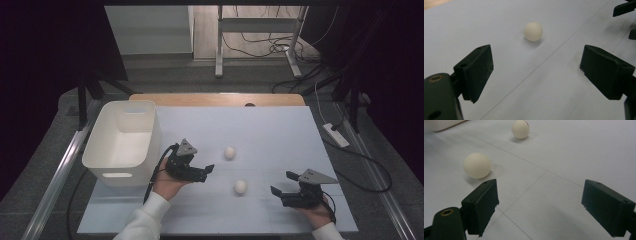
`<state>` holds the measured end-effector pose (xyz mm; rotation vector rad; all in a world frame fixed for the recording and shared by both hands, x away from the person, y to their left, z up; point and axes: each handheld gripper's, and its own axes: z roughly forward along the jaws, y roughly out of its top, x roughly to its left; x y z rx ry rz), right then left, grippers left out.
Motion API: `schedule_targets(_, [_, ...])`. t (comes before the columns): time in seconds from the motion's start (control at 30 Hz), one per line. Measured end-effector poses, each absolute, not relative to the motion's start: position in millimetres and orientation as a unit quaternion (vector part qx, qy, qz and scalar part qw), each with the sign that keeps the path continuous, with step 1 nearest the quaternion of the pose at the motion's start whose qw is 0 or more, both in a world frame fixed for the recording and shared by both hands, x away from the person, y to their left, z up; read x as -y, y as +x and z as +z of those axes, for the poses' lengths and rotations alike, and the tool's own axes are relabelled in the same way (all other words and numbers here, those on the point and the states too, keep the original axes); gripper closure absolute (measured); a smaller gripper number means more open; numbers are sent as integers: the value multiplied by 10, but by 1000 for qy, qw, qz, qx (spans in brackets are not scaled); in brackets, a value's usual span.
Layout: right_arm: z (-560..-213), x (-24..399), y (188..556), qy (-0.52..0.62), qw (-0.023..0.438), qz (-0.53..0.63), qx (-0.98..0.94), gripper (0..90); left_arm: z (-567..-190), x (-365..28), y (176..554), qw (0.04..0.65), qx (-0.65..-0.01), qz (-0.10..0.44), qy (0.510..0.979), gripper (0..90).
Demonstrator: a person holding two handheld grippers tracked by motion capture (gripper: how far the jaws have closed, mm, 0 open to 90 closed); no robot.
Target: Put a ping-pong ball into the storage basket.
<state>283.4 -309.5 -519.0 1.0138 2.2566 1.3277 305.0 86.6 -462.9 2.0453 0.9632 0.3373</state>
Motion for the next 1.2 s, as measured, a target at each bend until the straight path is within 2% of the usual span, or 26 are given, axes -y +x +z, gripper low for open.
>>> schedule_targets(1.2, [-5189,3098,2840,360,168,465,-792,137,-4568,-635,3430,400,-373,121,828,127])
